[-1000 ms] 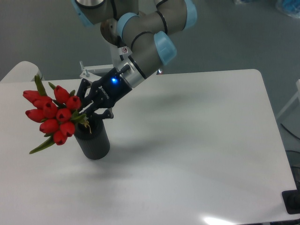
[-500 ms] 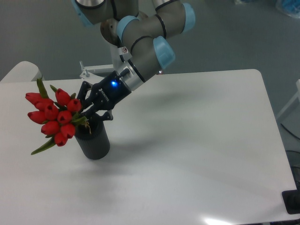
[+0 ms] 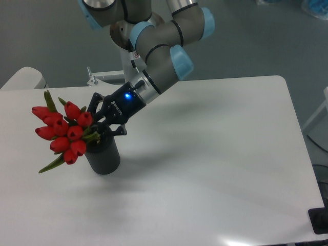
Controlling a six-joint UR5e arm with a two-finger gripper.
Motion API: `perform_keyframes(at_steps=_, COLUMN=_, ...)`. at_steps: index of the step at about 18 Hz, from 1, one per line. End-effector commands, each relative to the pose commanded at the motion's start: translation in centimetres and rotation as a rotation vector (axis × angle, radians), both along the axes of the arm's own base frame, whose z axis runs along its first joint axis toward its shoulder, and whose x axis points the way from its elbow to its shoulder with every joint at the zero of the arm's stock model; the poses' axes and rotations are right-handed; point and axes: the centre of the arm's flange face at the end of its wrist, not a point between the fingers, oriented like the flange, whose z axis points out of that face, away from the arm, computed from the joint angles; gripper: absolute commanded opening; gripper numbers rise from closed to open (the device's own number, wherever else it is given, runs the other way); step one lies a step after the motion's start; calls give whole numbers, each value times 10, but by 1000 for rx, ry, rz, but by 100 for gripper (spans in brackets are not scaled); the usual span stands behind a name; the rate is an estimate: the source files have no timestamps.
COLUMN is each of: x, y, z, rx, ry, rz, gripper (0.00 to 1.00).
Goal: Insert the flowers into the vase
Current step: 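Open the gripper to release the tulips and pull it away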
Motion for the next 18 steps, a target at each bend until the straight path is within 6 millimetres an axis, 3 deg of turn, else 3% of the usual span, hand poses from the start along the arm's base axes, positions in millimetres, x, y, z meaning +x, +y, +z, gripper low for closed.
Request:
perform_keyframes(at_steps=2, x=-3, y=-2, z=-2, rx=-3, ry=-2, rz=6, gripper=53)
perform_keyframes(at_steps=6, x=-11, y=-5, z=1, rx=0, ry=2, rz=22, gripper=84)
perform_keyframes(at_steps=10, x=-18, y=-10, z=3, rx=2, ry=6, rz=39, gripper=98)
perform_keyframes(at_steps=13, x=-26, y=-15, z=5, rx=5, ry=10, rz=57, gripper=100)
perform_keyframes(at_steps=16, x=-22, y=-26, z=14, rx=-9, ry=43, rz=72, gripper=100)
perform_keyframes(at_steps=18, x=-39, y=-42, z=23, rx=-30, ry=90, rz=124, gripper=100)
